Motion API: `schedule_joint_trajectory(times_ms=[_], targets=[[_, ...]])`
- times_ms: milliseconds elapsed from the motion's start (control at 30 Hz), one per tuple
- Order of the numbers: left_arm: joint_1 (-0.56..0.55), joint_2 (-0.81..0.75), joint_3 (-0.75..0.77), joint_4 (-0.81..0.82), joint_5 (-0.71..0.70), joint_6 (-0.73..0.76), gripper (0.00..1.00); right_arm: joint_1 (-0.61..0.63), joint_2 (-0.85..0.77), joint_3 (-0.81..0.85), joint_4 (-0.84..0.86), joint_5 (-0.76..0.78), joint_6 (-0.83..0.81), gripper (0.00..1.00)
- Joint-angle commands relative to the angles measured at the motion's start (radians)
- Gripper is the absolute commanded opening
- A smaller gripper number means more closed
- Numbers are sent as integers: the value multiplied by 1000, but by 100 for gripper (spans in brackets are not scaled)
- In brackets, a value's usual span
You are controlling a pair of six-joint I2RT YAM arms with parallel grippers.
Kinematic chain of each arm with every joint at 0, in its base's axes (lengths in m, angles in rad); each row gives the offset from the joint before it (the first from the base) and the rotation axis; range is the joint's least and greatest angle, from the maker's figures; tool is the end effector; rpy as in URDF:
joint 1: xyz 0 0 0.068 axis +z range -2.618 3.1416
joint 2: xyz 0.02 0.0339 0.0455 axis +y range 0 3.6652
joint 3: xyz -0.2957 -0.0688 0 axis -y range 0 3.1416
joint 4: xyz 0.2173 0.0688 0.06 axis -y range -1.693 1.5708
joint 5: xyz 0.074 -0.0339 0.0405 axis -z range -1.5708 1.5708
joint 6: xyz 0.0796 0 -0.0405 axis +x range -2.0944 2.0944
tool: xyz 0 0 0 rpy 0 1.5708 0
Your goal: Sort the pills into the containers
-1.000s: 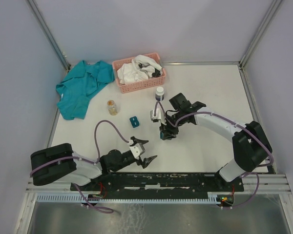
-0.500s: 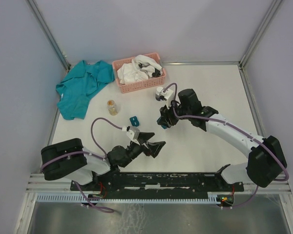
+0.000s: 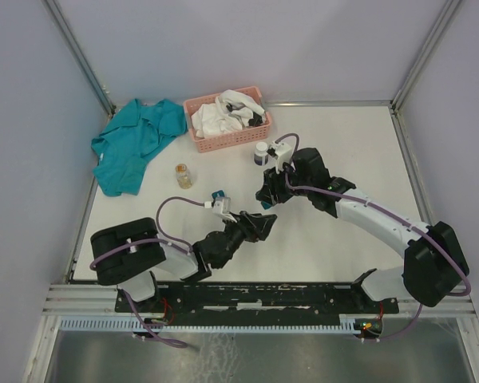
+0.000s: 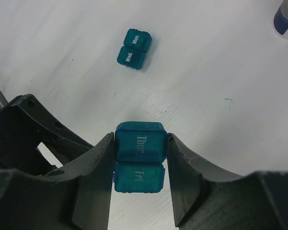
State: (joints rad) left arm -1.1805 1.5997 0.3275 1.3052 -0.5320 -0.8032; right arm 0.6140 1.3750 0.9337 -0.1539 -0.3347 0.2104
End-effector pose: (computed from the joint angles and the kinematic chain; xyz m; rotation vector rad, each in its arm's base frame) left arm 0.1486 -0.2550 0.2237 -0.1425 1.6561 -1.1457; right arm 0.2368 0.1989 0.2813 -0.6458 2.1549 0.8231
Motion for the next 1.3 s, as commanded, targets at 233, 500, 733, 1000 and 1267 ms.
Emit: schedule_joint_trajectory(times_ms=[233, 500, 733, 1000, 1267], targets=[[-5, 31, 86, -15, -167, -91, 73, -1, -33, -9, 65, -10, 75, 25], [-5, 16, 158, -223, -236, -167, 68, 0, -36, -15, 70, -14, 84, 25], [-3, 15, 163, -218, -250, -159, 54, -3, -36, -16, 72, -24, 95, 24], [-3, 10, 188, -236, -285, -133, 52, -12, -33, -23, 79, -35, 114, 24], [-3, 31, 220, -255, -306, -127, 37, -26, -28, -31, 84, -56, 136, 23]])
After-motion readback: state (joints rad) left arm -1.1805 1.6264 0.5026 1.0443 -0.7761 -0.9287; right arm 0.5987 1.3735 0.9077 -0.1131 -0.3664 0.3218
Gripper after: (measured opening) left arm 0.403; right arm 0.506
